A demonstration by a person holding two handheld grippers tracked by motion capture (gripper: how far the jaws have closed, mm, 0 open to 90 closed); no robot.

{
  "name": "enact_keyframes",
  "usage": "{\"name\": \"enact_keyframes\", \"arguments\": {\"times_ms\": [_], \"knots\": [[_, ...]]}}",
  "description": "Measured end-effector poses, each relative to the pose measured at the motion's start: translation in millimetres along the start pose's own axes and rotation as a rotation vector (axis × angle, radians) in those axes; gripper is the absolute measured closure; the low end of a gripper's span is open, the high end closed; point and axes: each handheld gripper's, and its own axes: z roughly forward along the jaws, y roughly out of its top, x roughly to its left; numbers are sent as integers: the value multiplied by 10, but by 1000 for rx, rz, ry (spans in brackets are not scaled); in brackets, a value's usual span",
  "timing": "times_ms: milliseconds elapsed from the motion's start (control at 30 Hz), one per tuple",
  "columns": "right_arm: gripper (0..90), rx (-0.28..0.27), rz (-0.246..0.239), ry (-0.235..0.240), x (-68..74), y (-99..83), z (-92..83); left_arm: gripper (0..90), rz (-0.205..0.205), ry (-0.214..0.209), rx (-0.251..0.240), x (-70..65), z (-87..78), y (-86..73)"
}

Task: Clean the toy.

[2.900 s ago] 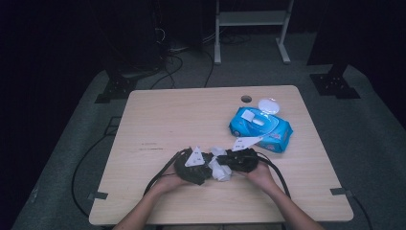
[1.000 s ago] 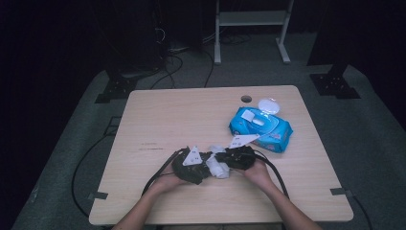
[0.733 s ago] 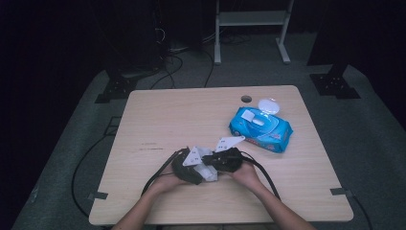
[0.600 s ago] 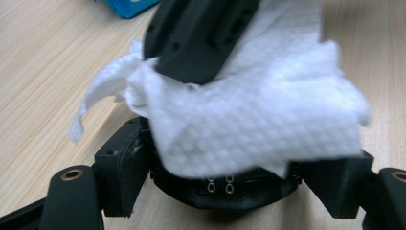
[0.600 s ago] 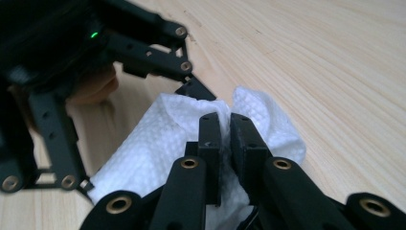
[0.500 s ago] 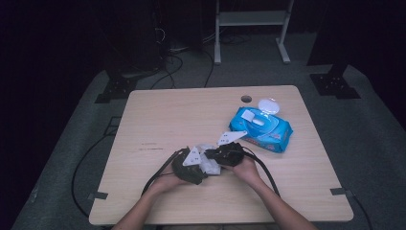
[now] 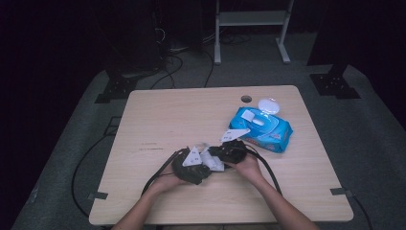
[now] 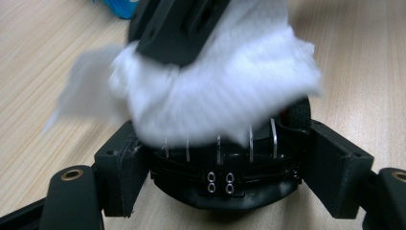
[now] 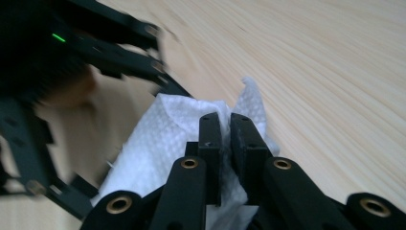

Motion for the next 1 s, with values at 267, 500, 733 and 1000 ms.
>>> {"name": "enact_keyframes", "arguments": {"times_ms": [267, 500, 733, 1000], "knots": [[828, 34, -4, -52, -165, -70, -82, 237, -7, -9, 7, 18, -6, -31], [827, 34, 72, -98, -382, -358, -432, 237, -3, -10, 10, 22, -9, -32], [828, 64, 45, -91, -303, -517, -605, 237, 1, -7, 5, 19, -11, -25], [828, 48, 18, -6, -148, -370, -458, 238, 11, -7, 6, 13, -8, -19]]}}
